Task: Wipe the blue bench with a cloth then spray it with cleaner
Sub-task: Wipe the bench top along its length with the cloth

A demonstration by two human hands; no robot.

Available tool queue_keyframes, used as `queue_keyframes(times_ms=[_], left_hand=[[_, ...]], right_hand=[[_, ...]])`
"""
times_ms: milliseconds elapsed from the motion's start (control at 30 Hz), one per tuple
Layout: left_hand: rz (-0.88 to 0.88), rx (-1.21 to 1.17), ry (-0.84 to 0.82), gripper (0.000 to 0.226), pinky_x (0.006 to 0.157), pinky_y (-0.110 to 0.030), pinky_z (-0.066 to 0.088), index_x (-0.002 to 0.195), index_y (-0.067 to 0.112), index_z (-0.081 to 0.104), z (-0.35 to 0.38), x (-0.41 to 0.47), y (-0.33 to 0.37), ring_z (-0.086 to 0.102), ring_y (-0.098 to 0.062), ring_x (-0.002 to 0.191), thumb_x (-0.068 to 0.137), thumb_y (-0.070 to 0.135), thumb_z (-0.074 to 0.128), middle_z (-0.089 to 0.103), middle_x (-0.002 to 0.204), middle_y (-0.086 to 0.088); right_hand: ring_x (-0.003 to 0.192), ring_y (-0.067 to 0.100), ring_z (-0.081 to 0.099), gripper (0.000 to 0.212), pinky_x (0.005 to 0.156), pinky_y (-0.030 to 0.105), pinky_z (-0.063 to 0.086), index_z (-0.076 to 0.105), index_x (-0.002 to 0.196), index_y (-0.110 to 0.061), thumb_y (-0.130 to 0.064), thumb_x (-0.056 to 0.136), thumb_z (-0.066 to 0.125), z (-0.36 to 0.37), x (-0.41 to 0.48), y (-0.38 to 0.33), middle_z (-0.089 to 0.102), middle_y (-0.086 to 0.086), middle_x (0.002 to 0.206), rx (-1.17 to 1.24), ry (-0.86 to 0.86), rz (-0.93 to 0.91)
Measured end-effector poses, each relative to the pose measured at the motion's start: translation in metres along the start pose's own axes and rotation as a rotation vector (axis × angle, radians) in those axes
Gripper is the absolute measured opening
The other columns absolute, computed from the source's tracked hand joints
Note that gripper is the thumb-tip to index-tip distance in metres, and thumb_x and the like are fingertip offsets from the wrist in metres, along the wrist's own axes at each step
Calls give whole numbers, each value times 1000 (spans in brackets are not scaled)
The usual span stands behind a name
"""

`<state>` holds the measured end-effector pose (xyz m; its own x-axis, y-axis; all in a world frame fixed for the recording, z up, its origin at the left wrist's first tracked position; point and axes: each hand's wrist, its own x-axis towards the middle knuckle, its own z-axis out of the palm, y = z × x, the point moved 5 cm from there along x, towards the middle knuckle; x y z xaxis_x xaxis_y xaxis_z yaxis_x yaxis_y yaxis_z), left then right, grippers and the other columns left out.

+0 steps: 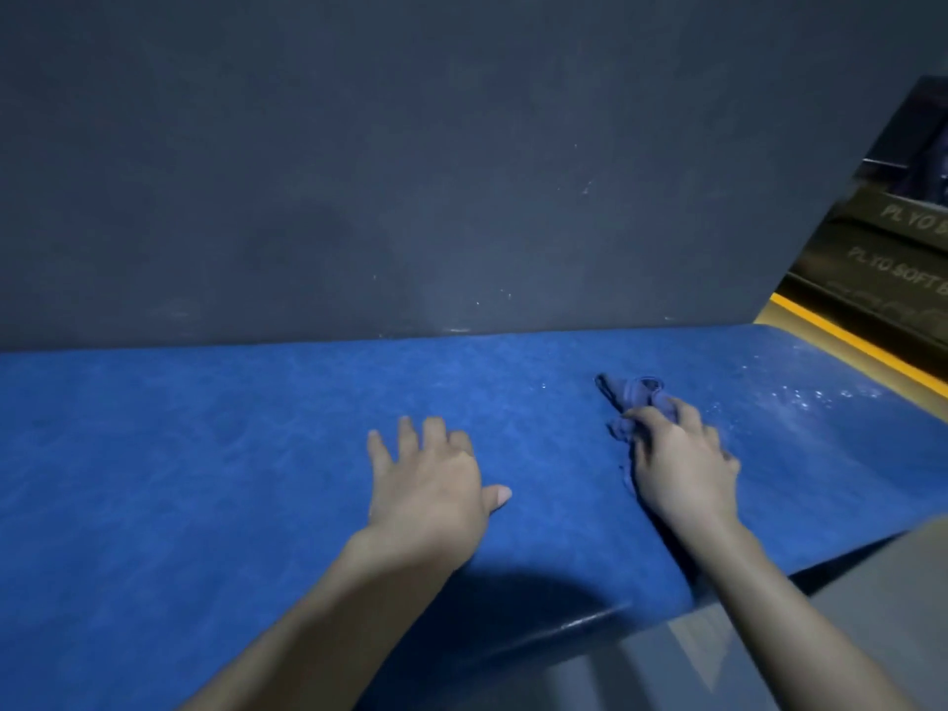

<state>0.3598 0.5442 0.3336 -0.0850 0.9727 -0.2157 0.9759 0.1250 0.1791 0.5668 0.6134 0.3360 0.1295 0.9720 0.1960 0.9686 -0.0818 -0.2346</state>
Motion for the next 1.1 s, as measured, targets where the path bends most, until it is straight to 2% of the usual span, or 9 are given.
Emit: queue_keyframes(times_ms=[100,267,400,567,667,767,867,967,1100], left_hand=[[63,-40,-109,79,120,-50,-4,152,7,2,11,15,9,-14,-29,148,96,54,31,-15,161,-9],[47,46,-149,83,119,-49,3,153,8,1,14,23,9,-8,-28,150,93,59,29,-10,161,-10],[50,87,-148,84,121,-46,5,152,8,1,12,19,7,-7,-25,150,92,61,26,-10,161,-10],[48,101,-163,86,120,-48,4,152,6,1,11,19,8,-8,-25,150,92,62,25,-10,161,-10],[54,131,-156,84,120,-47,6,152,7,2,9,18,9,-6,-24,150,93,61,25,-9,162,-9],[44,191,-166,83,120,-48,11,152,6,3,6,20,13,-3,-27,150,93,60,26,-6,162,-11],[31,238,-189,84,118,-48,19,152,5,3,3,24,18,1,-30,149,93,59,29,-4,161,-14],[27,286,-210,82,114,-46,29,150,3,11,-2,28,22,8,-32,148,93,58,32,1,161,-15],[51,338,-227,79,107,-43,34,147,2,20,-5,28,25,20,-34,143,93,58,33,12,158,-16]], right_hand=[[129,33,36,46,104,47,31,48,131,-31,-16,88,51,3,-5,-19,32,8,148,12,29,-71],[139,25,26,38,111,50,17,51,124,-37,-26,88,55,29,-23,-98,27,1,152,74,-102,-596],[136,25,28,33,106,53,25,53,120,-38,-22,92,45,28,33,-58,29,-1,149,79,-137,-398],[121,34,35,44,98,52,33,51,124,-29,-12,83,57,15,74,0,35,8,136,-32,-126,-73],[121,34,36,60,96,48,35,46,129,-28,-10,76,67,14,63,-32,33,8,138,7,-109,-144],[126,34,33,71,97,45,35,43,132,-32,-10,71,71,19,34,-97,27,5,146,75,-107,-461],[130,30,30,51,99,45,30,50,125,-33,-15,80,64,38,17,-149,28,1,146,59,-167,-683],[131,29,31,46,102,48,29,51,124,-35,-13,84,58,50,44,-142,29,-1,146,61,-141,-620],[127,33,33,50,101,52,32,44,132,-36,-15,87,55,36,100,-56,31,4,143,1,-92,-250]])
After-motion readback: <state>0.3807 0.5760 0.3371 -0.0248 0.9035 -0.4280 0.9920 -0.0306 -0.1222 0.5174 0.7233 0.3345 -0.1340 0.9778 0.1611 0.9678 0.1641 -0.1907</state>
